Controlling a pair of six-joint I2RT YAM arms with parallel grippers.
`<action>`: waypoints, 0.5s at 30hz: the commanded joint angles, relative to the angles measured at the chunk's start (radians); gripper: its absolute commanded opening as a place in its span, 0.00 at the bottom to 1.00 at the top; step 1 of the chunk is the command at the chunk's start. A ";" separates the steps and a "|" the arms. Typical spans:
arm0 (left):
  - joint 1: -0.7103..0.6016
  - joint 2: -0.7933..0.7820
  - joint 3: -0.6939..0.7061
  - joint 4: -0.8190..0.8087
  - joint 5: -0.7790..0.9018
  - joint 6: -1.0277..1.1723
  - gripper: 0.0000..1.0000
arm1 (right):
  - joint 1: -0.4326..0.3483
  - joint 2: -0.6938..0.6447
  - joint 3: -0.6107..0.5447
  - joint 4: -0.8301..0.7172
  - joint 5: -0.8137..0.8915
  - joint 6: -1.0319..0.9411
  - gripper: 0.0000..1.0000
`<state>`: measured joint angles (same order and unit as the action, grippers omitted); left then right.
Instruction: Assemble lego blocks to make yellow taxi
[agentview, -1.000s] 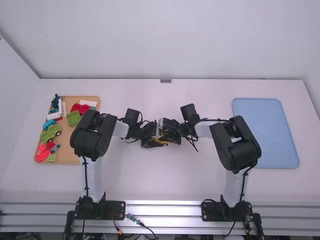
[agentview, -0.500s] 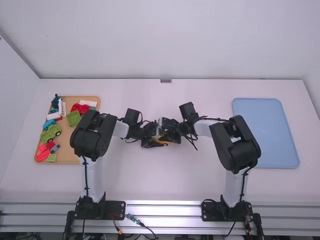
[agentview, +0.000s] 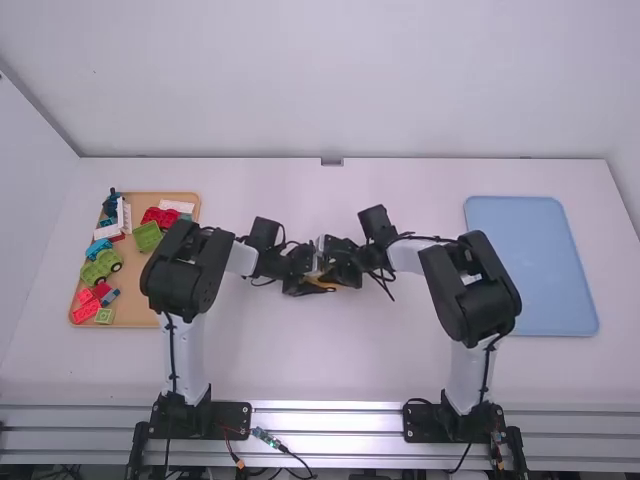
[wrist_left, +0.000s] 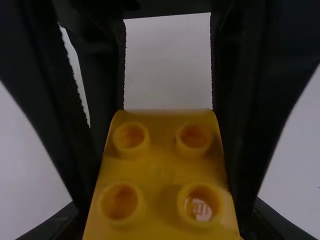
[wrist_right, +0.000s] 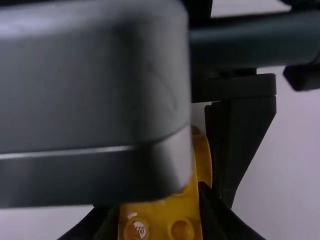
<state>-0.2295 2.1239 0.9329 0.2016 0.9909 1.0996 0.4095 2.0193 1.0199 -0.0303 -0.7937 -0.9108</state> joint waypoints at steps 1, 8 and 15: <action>-0.018 0.016 -0.020 -0.013 -0.039 0.036 0.02 | -0.003 0.022 -0.011 -0.032 0.162 0.010 0.35; -0.018 0.016 -0.020 -0.014 -0.039 0.036 0.02 | -0.003 0.006 -0.035 -0.003 0.136 -0.003 0.36; -0.019 0.017 -0.020 -0.015 -0.039 0.036 0.02 | -0.003 0.002 -0.037 0.008 0.136 -0.003 0.40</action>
<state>-0.2359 2.1239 0.9329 0.2012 0.9913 1.0996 0.4160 2.0148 1.0027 -0.0135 -0.7437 -0.9234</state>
